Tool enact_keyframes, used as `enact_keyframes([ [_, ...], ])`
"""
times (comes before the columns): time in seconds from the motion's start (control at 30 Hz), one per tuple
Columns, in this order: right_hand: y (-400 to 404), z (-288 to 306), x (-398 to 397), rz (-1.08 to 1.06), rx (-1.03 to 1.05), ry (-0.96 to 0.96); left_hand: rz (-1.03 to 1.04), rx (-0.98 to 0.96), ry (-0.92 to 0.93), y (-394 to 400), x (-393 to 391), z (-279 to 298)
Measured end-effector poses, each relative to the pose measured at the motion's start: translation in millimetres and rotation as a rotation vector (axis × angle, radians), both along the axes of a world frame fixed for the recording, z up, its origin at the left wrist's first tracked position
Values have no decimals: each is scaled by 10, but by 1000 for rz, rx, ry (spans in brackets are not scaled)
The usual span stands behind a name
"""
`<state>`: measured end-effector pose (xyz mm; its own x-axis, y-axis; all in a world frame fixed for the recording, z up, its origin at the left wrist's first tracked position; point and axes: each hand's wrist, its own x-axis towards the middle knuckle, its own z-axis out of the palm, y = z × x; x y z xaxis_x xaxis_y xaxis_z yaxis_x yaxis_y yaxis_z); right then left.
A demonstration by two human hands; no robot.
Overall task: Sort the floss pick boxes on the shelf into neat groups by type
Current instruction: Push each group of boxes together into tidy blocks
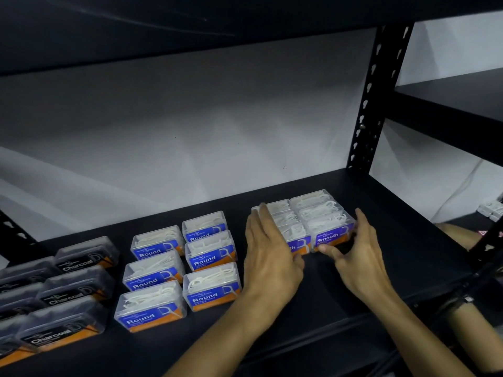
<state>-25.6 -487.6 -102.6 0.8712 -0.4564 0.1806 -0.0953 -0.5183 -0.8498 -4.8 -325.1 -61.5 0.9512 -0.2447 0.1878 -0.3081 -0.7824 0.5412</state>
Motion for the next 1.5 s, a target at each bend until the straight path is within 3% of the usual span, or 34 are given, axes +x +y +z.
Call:
enact_keyframes([
  [0.13,-183,71,55,87,112,55,69,-219,340,-69,156,119],
  [0.23,-370,123,148,219,247,111,88,-254,533,-70,296,187],
  [0.33,-534,158,259,346,361,148,108,-235,614,-36,378,232],
  [0.57,-691,204,418,518,380,222,124,-225,654,68,497,162],
  [0.9,-700,200,487,594,374,256,108,-250,658,78,495,139],
  [1.5,-645,149,459,565,410,187,80,-251,654,76,422,183],
])
